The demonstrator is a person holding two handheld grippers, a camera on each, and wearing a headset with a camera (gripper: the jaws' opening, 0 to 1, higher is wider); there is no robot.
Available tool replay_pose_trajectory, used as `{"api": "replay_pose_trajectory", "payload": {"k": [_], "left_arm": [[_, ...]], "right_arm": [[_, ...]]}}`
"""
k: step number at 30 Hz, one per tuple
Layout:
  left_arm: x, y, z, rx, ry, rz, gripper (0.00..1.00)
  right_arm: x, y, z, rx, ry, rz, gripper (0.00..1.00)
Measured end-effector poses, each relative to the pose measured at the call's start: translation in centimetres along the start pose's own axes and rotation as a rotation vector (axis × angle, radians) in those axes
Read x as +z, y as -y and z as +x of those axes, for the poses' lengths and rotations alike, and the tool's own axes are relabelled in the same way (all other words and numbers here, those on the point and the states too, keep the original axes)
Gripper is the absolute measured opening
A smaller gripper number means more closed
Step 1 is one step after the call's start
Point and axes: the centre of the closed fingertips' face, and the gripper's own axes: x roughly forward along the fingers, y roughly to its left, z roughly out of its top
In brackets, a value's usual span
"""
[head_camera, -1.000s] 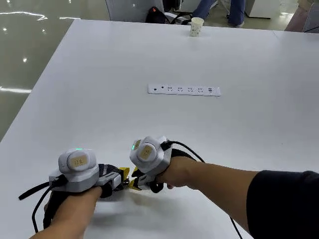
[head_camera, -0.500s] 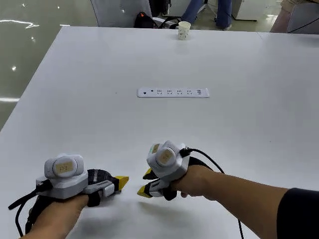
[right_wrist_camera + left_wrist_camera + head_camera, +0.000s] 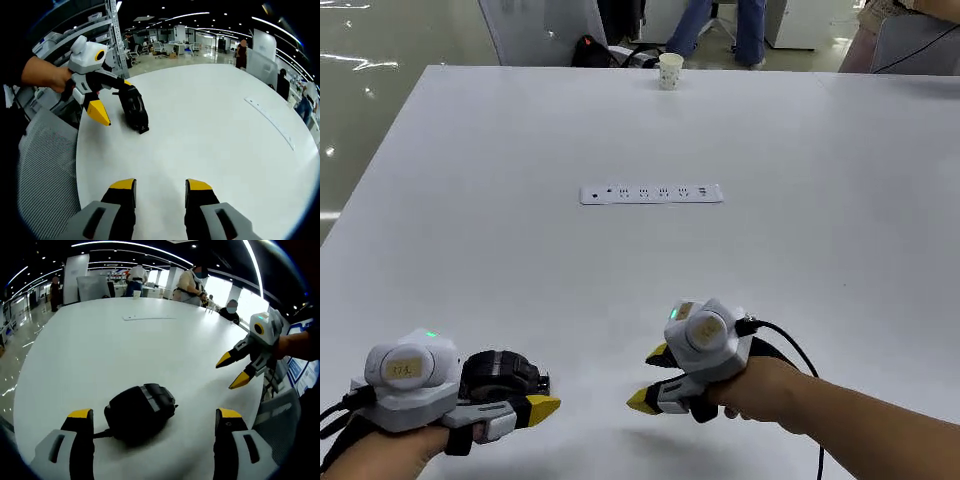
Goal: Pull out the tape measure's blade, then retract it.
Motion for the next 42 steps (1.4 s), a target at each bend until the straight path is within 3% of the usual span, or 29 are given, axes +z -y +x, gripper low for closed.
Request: {"api": "replay_pose_trajectory", "payload": {"k": [5, 9, 18, 24, 26, 29, 35, 42], "left_arm": [[-1.1, 0.0, -1.0, -0.035, -0.039, 0.006, 0.99], [-1.2, -0.1, -2.3, -0.063, -0.02, 0.038, 0.99], [-2.0, -0.4, -3.7, -0.074, -0.025, 0.071, 0.99], [-2.0, -0.4, -4.6, -0.086, -0.023, 0.109, 0.99], [-1.5, -0.1, -5.1, -0.112, 0.012, 0.112, 0.99], [-1.8, -0.5, -5.5, -0.1, 0.004, 0.131, 0.99], [-2.1, -1.5, -6.5, -0.088, 0.007, 0.107, 0.99], [-2.4, -2.5, -7.9, -0.082, 0.011, 0.095, 0.99]], "right_arm": [[-1.2, 0.8, -1.3, -0.036, 0.016, 0.027, 0.39], [-2.6, 1.5, -2.5, -0.054, 0.023, 0.079, 0.45], [-4.5, 2.4, -5.0, -0.088, 0.071, 0.158, 0.62], [-6.0, 2.6, -6.9, -0.12, 0.072, 0.141, 0.67], [-6.5, 2.5, -7.6, -0.119, 0.068, 0.134, 0.7], [-7.0, 2.3, -8.4, -0.111, 0.075, 0.136, 0.79], [-7.9, 2.6, -10.3, -0.108, 0.119, 0.195, 0.87], [-9.9, 3.6, -11.8, -0.147, 0.086, 0.173, 0.9]]}}
